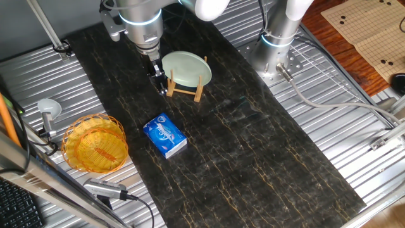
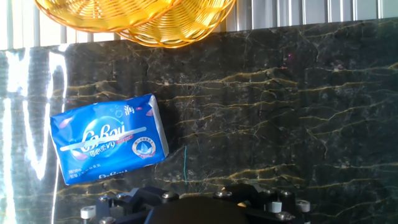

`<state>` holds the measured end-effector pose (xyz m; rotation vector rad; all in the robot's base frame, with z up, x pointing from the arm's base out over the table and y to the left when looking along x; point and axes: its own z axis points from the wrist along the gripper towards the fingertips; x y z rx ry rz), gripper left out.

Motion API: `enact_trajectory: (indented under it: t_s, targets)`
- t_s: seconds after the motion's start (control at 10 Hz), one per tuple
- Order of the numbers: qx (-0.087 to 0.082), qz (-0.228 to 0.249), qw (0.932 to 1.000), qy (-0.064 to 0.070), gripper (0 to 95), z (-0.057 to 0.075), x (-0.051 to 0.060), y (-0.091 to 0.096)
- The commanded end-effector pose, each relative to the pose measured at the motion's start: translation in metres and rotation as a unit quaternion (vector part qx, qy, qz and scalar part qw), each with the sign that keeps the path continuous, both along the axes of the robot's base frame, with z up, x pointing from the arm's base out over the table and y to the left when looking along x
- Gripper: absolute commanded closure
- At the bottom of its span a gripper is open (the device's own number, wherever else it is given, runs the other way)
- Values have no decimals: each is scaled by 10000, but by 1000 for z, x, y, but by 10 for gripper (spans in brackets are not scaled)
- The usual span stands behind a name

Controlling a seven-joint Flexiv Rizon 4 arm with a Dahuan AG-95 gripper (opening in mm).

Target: Take the dish off the dish rack

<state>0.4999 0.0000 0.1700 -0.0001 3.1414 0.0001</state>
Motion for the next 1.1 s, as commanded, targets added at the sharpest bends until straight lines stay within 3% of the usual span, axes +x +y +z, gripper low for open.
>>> enact_trajectory:
  t_s: [0.1, 0.2, 1.1]
  targets:
    - [0, 0, 10000, 1, 0, 0, 0, 0]
    - [22, 1003, 9950, -25, 950, 0, 0, 0]
    - [13, 1131, 9936, 4, 950, 0, 0, 0]
